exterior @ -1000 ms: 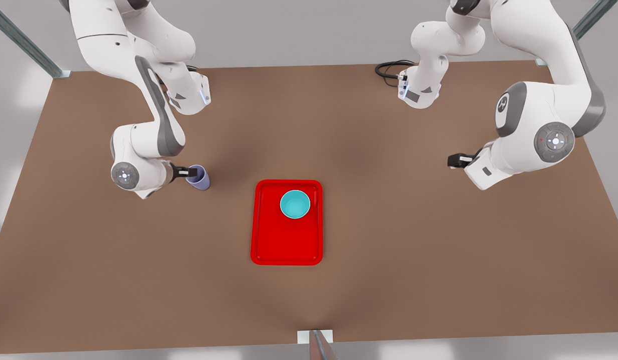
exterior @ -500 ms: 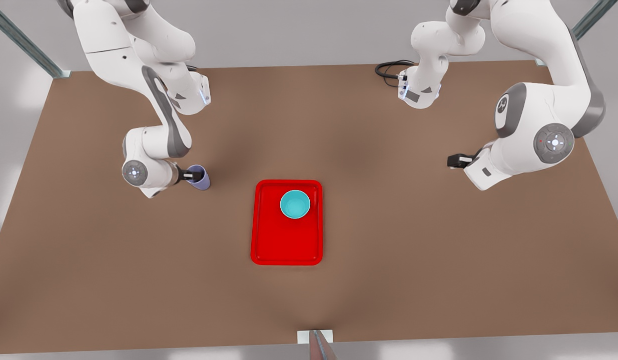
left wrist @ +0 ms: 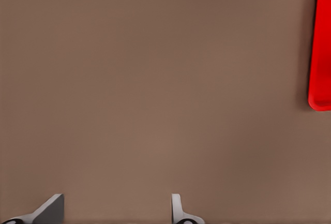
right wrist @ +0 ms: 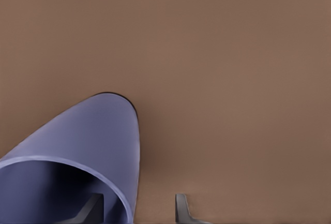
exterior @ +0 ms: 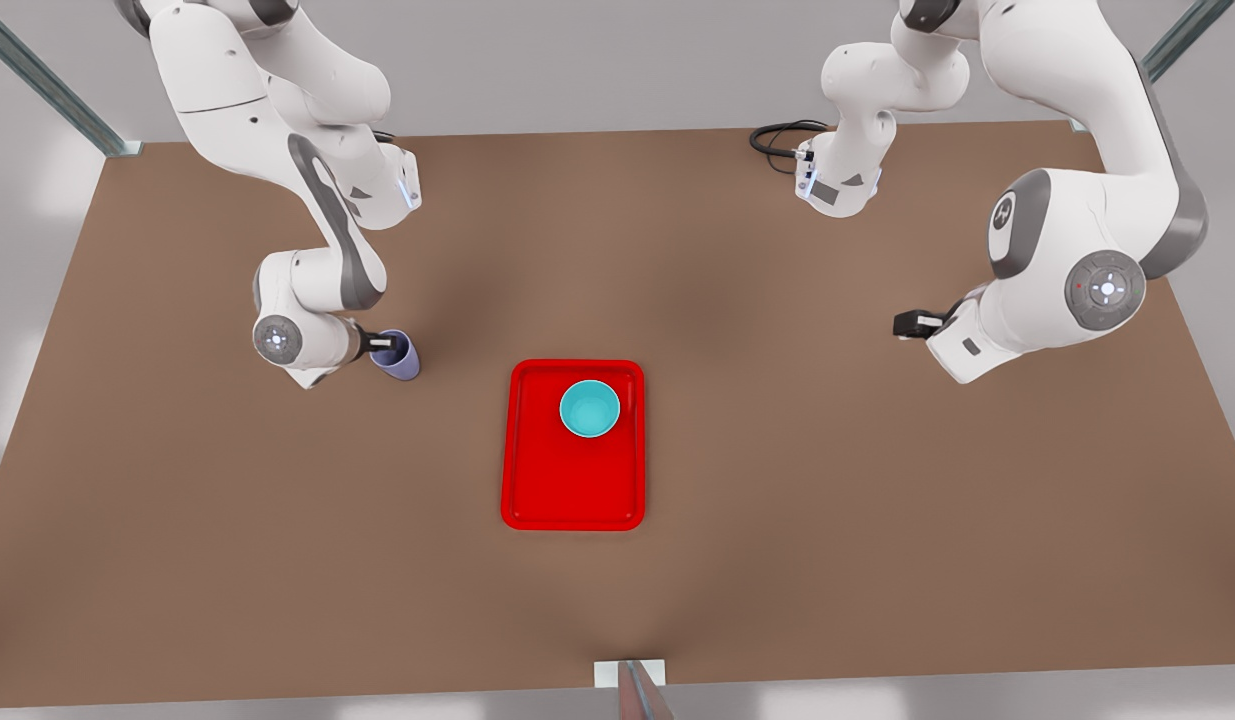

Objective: Place the bowl on the tray with the left arm and the cup on the tray with the right arm

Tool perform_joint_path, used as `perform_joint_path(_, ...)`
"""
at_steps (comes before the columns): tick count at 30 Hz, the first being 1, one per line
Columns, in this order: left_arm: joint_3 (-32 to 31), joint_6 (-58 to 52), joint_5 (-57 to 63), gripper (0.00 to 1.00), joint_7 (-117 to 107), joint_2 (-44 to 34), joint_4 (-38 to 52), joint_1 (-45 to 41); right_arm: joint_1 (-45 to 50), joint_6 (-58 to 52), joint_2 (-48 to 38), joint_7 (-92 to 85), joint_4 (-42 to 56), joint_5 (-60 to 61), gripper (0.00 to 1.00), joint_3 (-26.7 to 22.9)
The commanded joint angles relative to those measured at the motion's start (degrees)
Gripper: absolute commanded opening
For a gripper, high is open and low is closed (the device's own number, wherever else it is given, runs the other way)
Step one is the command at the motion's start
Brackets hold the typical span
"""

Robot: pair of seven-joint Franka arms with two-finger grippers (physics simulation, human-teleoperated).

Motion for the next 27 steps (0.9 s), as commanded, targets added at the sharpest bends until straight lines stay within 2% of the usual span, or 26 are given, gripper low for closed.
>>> perform_joint_path(1,0.0,0.0,0.0,1.0,0.0,0.1,0.0,0.0,0.0,0.0,0.0,0.0,0.0,0.0,0.21,0.0)
perform_joint_path(21,0.3,0.4,0.3,1.0,0.0,0.7,0.0,0.0,0.2,1.6,-0.7,0.1,0.8,0.1,0.21,0.4)
perform_joint_path(24,0.2,0.2,0.4,1.0,0.0,0.6,0.6,0.1,0.3,1.5,-0.3,0.2,5.2,0.1,0.21,1.1)
perform_joint_path(27,0.3,0.2,0.4,1.0,0.0,0.6,0.7,0.0,0.7,0.7,4.0,0.8,15.2,0.1,0.21,1.2)
